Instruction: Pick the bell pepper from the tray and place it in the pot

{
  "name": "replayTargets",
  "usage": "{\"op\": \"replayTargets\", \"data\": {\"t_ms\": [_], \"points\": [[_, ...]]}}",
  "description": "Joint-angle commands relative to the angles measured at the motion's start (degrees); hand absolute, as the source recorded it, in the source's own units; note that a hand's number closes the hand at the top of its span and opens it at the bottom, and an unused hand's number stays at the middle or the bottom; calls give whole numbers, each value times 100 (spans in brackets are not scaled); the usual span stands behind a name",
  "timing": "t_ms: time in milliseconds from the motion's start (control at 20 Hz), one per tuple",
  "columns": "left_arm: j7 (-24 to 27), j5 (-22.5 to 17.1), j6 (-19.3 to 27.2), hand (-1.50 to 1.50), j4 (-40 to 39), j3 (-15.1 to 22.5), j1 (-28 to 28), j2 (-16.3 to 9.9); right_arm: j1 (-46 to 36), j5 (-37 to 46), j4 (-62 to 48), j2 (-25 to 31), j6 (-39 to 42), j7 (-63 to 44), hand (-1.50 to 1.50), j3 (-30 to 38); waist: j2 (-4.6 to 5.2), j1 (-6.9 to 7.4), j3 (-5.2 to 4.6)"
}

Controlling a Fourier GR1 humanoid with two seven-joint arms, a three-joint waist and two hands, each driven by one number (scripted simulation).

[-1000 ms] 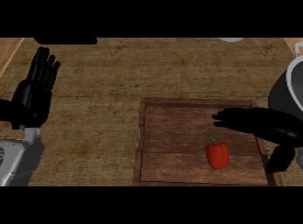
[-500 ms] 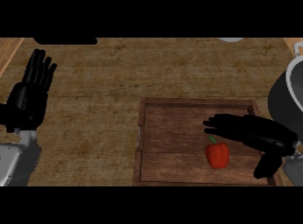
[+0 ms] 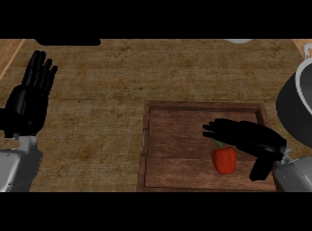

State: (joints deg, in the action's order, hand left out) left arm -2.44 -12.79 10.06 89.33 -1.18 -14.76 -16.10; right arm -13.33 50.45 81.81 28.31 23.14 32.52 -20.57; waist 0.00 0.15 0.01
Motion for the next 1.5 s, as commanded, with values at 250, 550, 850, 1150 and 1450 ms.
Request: {"op": "replayTargets", "data": {"t_ms": [250, 550, 850, 1150, 1450], "points": [[-413, 247, 16, 0, 460, -60, 30, 157, -77, 699, -964, -739, -576, 402, -150, -37, 0, 15, 1], [-23, 191, -272, 0, -74, -266, -107, 153, 67, 1019, -923, -965, -642, 659, 150, -412, 3, 4, 0], [184, 147, -442, 0, -335, -387, -150, 138, 86, 1299, -938, -1211, -1114, 984, 150, -607, 11, -10, -1], [53, 255, -332, 0, 19, -322, 130, 235, 669, 1262, -110, -884, -1016, 1028, 150, -394, -15, -49, -2], [-100, 327, -252, 0, -220, -398, -266, 217, 554, 1242, 479, -1056, -1239, 609, 150, 153, -13, -73, -2]]}}
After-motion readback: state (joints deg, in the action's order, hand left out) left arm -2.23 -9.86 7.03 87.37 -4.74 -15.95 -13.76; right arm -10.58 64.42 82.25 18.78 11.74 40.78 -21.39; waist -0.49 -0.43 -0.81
